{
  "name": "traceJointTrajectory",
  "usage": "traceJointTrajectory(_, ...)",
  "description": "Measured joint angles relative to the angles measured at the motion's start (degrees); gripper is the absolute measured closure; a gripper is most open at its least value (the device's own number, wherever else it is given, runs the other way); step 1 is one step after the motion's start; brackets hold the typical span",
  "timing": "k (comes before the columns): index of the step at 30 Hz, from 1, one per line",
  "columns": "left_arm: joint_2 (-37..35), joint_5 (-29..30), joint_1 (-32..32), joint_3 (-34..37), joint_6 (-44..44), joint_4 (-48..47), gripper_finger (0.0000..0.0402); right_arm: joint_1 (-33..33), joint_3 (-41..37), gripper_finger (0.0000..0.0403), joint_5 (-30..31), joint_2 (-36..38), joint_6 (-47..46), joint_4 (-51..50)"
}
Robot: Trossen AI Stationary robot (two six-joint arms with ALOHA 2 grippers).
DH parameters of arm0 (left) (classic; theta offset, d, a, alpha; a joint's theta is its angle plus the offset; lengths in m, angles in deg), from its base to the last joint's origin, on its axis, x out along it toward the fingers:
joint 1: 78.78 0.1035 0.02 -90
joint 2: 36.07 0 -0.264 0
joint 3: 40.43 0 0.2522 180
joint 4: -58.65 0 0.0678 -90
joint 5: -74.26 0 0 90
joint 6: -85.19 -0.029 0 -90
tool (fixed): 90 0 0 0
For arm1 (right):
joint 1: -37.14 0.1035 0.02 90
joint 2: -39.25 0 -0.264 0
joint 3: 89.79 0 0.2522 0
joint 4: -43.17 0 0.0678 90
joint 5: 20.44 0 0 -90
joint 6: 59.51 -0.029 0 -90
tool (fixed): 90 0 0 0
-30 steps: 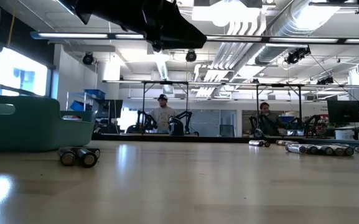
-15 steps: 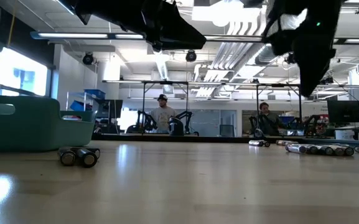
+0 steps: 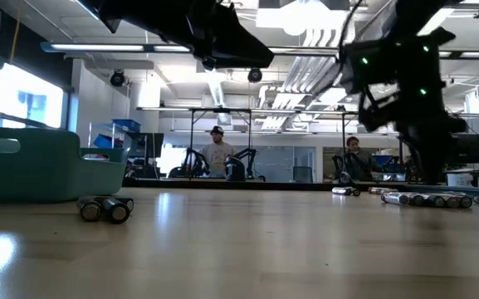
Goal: Sort batteries
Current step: Put the black battery into the blue bin
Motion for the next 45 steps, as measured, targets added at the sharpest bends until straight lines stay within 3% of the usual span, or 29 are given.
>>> traceJointTrajectory(2, 0.0, 0.0, -0.2, 0.0, 0.2, -0.4, 0.0282, -0.6, -1.7, 0.0179, 2.0, 0.8, -1.0, 0.5)
traceJointTrajectory(14, 0.0, 0.0, -0.6, 0.0, 0.2, 0.0, 0.0282, -5.7, -4.3, 0.0181, 1.0, 4.3, -0.3, 4.0)
traceJointTrajectory(25, 0.0, 0.0, -0.6, 0.0, 0.2, -0.3, 0.0282, -6.3, -5.8, 0.0230, -4.9, 3.8, 1.7, 9.3)
traceJointTrajectory(37, 0.0, 0.1, -0.5, 0.0, 0.1, -0.4, 0.0282, -6.3, -3.2, 0.0199, -7.6, 4.0, 0.0, 7.4)
traceJointTrajectory(45, 0.0, 0.2, -0.5, 0.0, 0.2, -0.4, 0.0282, -6.3, -8.2, 0.0187, -7.4, 4.0, -1.4, 10.8)
